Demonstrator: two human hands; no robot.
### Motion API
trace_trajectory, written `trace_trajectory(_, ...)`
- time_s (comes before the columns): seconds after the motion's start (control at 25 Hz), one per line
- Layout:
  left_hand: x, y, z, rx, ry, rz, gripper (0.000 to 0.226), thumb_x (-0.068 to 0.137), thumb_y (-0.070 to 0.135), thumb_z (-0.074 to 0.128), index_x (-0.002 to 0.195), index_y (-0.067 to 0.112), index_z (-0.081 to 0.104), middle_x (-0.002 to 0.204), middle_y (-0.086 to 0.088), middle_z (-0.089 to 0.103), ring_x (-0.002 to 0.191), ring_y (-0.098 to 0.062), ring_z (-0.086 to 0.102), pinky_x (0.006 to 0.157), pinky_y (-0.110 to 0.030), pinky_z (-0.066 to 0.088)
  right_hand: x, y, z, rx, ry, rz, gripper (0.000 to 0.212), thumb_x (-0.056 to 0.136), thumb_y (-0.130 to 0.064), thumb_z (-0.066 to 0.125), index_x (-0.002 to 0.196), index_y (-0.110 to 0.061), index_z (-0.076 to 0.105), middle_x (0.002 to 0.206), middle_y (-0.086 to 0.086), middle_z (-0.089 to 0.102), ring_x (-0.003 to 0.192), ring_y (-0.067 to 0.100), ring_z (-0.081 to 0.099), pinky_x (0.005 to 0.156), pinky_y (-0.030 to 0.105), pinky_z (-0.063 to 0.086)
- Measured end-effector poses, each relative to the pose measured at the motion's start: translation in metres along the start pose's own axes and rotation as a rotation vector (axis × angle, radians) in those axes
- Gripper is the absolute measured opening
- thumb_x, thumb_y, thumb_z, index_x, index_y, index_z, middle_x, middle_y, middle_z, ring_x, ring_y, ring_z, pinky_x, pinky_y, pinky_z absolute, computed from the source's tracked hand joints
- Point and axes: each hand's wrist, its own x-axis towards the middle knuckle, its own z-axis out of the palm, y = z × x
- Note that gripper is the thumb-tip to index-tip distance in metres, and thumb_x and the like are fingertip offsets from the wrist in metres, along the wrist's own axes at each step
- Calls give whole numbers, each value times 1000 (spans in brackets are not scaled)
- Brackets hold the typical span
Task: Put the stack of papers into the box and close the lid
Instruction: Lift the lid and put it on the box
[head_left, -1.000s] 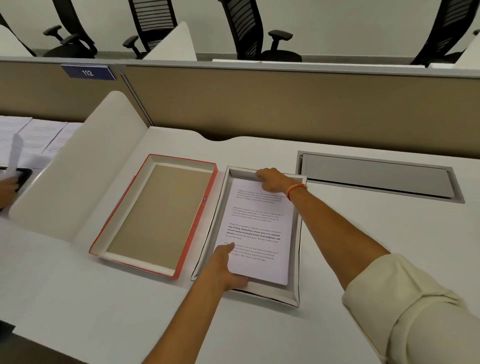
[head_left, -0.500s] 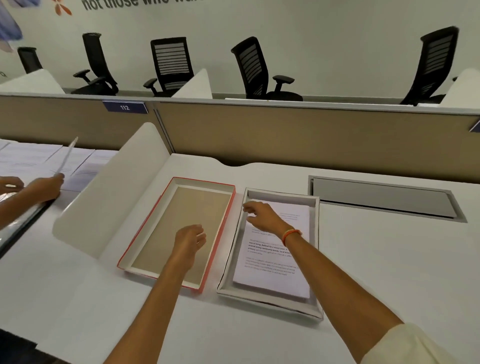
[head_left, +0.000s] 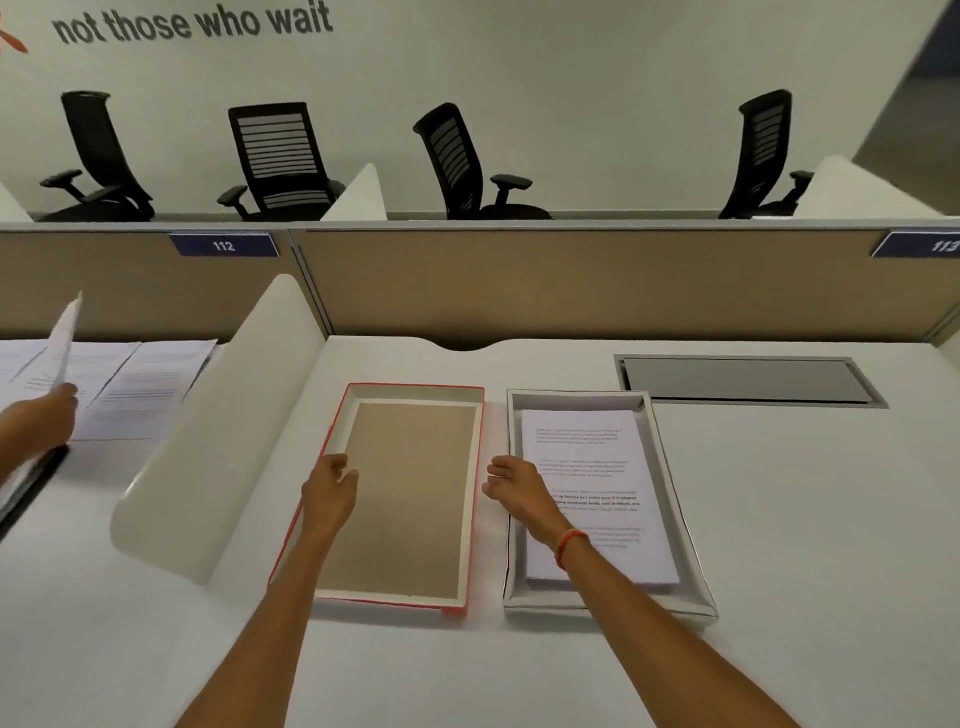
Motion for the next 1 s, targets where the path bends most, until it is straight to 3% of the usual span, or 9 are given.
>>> trace_trajectory(0.24, 38, -51, -32, 257, -88, 8, 59, 88, 9, 68, 141, 0, 45, 142, -22, 53, 127, -42, 54, 107, -50, 43, -13, 22, 34, 97, 71, 62, 63, 84, -5, 72, 141, -6, 45, 144, 12, 51, 123, 20, 55, 100, 24, 44)
trace_trajectory(0.36, 47, -66, -33, 324, -128, -63, 60, 86, 17, 72, 138, -4, 48, 135, -23, 58, 122, -42, 58, 105, -50, 45, -14, 26, 46, 109, 102, 75, 63, 83, 0, 70, 141, -5, 45, 140, 10, 54, 132, 24, 52, 103, 25, 44)
trace_trajectory(0.44, 50, -72, -32, 328, -135, -77, 41, 86, 16, 72, 118, -5, 60, 118, -24, 66, 109, -42, 64, 94, -46, 52, -14, 28, 51, 94, 121, 69, 55, 82, 6, 67, 134, 3, 49, 128, 13, 61, 130, 29, 56, 95, 22, 50)
trace_trajectory(0.52, 53, -76, -33, 319, -121, -78, 12, 87, 7, 67, 88, -3, 60, 92, -21, 67, 90, -41, 66, 76, -38, 51, -14, 28, 54, 59, 128, 49, 45, 80, 12, 63, 123, 11, 52, 116, 17, 67, 120, 34, 62, 91, 26, 56)
trace_trajectory(0.64, 57, -79, -32, 278, -101, -56, 20, 89, -3, 52, 71, 4, 46, 69, -10, 52, 72, -32, 56, 61, -32, 42, -13, 30, 55, 42, 116, 31, 40, 79, 19, 58, 118, 13, 55, 105, 14, 70, 102, 27, 70, 89, 31, 60)
trace_trajectory(0.72, 59, -73, -35, 232, -106, -39, 15, 92, 2, 49, 78, 5, 45, 72, -9, 51, 70, -29, 53, 59, -32, 40, -14, 29, 56, 43, 94, 53, 44, 78, 23, 57, 121, 11, 56, 96, 0, 69, 87, 8, 70, 78, 17, 60)
trace_trajectory(0.8, 61, -61, -43, 157, -133, -43, 7, 92, 10, 52, 91, 4, 50, 84, -10, 55, 77, -27, 54, 63, -33, 41, -15, 28, 53, 31, 94, 54, 47, 78, 25, 56, 122, 8, 58, 94, -6, 68, 86, 2, 68, 75, 13, 58)
trace_trajectory(0.96, 56, -17, -66, -32, -171, -74, 25, 78, 17, 67, 100, 11, 56, 97, -7, 59, 81, -22, 55, 61, -31, 43, -21, 21, 46, 35, 110, 56, 46, 84, 15, 63, 127, 0, 60, 119, 12, 68, 111, 25, 67, 100, 31, 54)
trace_trajectory(1.0, 51, -2, -70, -72, -185, -69, 31, 75, 18, 69, 103, 14, 56, 97, -5, 58, 83, -22, 56, 61, -31, 44, -22, 18, 45, -36, 136, 47, 44, 86, 10, 65, 128, -3, 60, 124, 13, 67, 111, 24, 66, 100, 29, 54)
